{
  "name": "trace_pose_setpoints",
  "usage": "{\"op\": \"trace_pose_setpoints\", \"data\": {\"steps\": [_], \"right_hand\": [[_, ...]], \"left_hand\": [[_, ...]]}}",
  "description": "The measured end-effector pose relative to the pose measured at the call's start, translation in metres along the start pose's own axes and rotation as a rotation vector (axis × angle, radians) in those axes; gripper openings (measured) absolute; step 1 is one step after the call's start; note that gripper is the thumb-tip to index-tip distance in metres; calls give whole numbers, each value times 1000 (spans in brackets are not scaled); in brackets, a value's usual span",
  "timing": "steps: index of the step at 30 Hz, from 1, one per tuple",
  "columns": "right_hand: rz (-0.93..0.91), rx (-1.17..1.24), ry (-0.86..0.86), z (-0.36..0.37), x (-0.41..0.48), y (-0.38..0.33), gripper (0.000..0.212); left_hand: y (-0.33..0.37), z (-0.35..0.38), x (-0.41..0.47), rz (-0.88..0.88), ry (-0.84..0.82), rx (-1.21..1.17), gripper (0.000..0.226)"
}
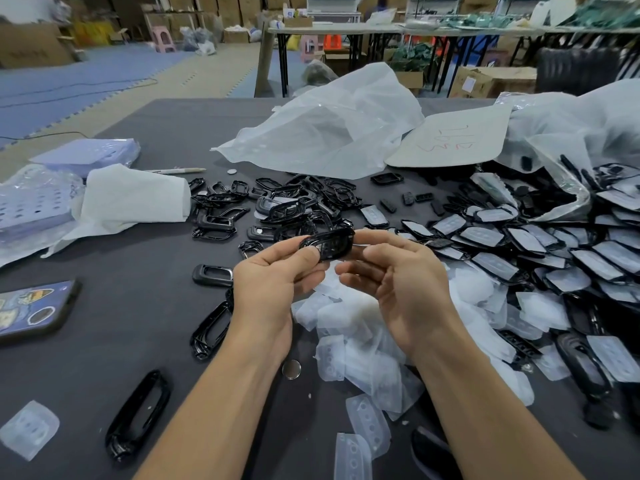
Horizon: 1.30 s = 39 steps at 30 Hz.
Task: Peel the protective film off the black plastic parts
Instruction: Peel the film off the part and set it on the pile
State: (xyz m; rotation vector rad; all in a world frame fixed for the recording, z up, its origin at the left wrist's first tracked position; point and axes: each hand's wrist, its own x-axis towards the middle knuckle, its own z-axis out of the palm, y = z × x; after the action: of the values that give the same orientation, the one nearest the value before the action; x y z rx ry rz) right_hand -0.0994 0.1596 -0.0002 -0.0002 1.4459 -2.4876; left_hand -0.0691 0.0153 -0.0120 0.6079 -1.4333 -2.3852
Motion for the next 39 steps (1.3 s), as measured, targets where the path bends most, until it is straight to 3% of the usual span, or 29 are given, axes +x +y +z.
{"op": "trace_pose_setpoints", "data": {"steps": [7,13,21,29,35,39], "right_hand": [[-336,-573,206,-1,-1,12,10],[-223,-344,166,-2,1,10,19],[-189,-367,109,3,-3,10,26],[-241,-467,156,4,-3,12,11],[-262,-444,175,4,-5,13,14],[-263,-430,210,0,-3,7,17]], "left_hand": [[-3,-2,-3,125,43,152,22],[1,0,-9,164,-145,216,29],[-6,0,-4,258,49,236,34],[-11,-1,-2,265,37,224,32],[-10,-4,-1,330,-48,340,32],[-6,-4,-1,251,23,275,17]]}}
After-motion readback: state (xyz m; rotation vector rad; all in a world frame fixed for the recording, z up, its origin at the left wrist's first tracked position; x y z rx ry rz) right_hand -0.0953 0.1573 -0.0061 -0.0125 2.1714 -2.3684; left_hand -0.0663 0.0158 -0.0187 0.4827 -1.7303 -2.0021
